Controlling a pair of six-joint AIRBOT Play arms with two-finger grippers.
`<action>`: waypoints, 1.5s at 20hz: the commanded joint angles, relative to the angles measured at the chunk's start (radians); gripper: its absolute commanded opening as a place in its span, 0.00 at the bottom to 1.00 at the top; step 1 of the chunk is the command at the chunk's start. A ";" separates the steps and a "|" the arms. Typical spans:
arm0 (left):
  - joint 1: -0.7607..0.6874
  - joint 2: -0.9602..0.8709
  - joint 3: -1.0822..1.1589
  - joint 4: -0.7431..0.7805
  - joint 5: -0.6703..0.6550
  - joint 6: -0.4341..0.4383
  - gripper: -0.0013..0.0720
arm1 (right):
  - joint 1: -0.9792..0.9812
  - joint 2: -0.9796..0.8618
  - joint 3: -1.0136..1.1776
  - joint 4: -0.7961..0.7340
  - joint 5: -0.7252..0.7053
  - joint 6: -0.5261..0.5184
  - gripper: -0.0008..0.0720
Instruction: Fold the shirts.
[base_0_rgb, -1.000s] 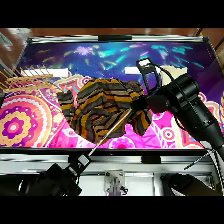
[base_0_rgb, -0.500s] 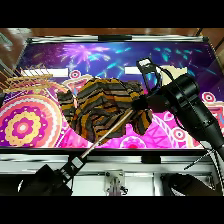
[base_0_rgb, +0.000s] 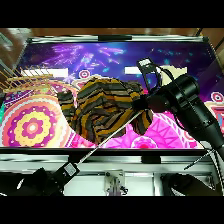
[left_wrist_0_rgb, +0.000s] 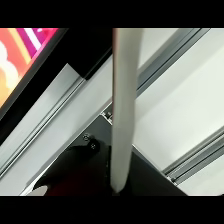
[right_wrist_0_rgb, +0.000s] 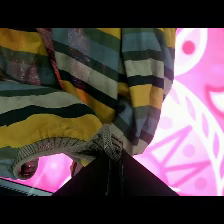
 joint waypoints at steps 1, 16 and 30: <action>-0.014 0.000 -0.018 -0.003 0.026 -0.050 0.09 | 0.000 0.000 0.001 -0.002 0.000 0.001 0.11; 0.055 -0.053 -0.047 -0.018 0.181 -0.053 0.09 | 0.000 0.000 0.001 -0.004 0.018 -0.003 0.11; 0.102 -0.077 -0.047 -0.080 0.171 -0.055 0.09 | 0.001 0.000 0.001 -0.011 -0.022 -0.024 0.11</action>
